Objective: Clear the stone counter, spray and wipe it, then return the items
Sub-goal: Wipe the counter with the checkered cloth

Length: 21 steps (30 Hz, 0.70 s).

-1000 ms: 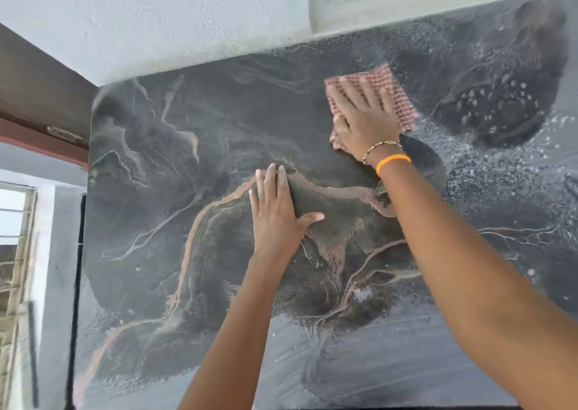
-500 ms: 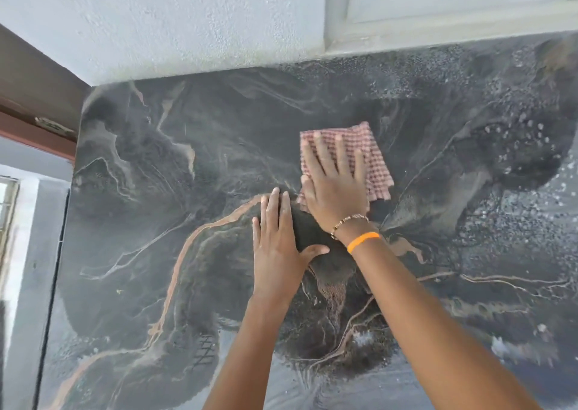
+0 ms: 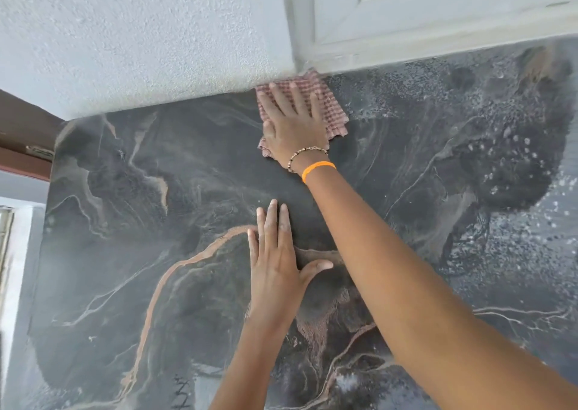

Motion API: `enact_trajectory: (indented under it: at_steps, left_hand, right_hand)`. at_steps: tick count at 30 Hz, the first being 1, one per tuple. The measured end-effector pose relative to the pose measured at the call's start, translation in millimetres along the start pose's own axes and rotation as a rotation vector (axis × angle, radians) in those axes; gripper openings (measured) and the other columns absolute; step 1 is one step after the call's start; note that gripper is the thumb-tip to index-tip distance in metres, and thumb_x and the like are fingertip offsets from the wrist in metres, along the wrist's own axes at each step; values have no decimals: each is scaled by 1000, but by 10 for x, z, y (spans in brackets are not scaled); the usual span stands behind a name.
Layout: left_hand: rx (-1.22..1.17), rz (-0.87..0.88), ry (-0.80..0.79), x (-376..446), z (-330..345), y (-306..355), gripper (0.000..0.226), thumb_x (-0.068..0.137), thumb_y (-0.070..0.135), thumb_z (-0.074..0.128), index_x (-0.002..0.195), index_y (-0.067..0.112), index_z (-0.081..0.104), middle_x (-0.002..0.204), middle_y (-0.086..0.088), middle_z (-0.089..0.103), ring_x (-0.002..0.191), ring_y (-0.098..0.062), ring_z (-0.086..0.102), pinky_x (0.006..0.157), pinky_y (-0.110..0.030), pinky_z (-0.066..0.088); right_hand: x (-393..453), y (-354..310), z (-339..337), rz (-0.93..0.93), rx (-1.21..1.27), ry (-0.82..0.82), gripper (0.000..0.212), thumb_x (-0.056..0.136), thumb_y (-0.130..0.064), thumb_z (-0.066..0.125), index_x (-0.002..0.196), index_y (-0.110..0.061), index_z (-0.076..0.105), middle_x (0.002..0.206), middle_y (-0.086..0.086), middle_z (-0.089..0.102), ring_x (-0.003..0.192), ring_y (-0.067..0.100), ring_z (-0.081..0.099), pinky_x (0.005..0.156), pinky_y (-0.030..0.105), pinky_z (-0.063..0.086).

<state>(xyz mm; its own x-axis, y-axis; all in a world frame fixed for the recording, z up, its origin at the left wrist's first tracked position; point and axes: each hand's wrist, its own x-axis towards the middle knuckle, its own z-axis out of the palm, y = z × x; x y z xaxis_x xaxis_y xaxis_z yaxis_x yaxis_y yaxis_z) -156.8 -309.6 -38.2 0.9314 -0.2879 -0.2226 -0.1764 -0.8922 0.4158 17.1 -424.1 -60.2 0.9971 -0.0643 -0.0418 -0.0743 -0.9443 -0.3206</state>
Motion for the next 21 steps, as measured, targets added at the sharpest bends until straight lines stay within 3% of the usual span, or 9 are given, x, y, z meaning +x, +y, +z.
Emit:
enact_trajectory:
  at_steps: [6,10,14,21]
  left_hand:
    - [-5,-40,-5,4,23,34,106,66,74,36,147,21,-7,153,11,-17,139,-5,-23,111,-25,-17]
    - [3,-48,-3,14,24,57,106,66,73,40,146,22,-8,151,12,-18,137,-6,-24,111,-26,-15]
    - [10,-56,-3,32,33,60,107,66,70,44,147,20,-7,149,12,-20,136,-6,-24,111,-28,-14]
    - [5,-41,-9,20,5,61,104,70,66,51,148,18,2,157,6,-7,144,-14,-11,117,-35,-4]
  right_hand:
    - [-231,1385,-364,386,-37,148,54,95,-33,29,148,-33,18,159,-8,14,146,26,10,117,52,5]
    - [-500,1793,-479,532,-45,165,54,95,-33,27,148,-33,17,159,-7,14,146,28,9,116,54,5]
    - [-759,1497,-349,594,-39,171,55,95,-34,27,149,-29,16,159,-1,14,146,31,6,115,56,2]
    - [-351,304,-58,285,-41,55,59,94,-34,30,150,-25,11,160,-1,7,146,32,5,115,56,-1]
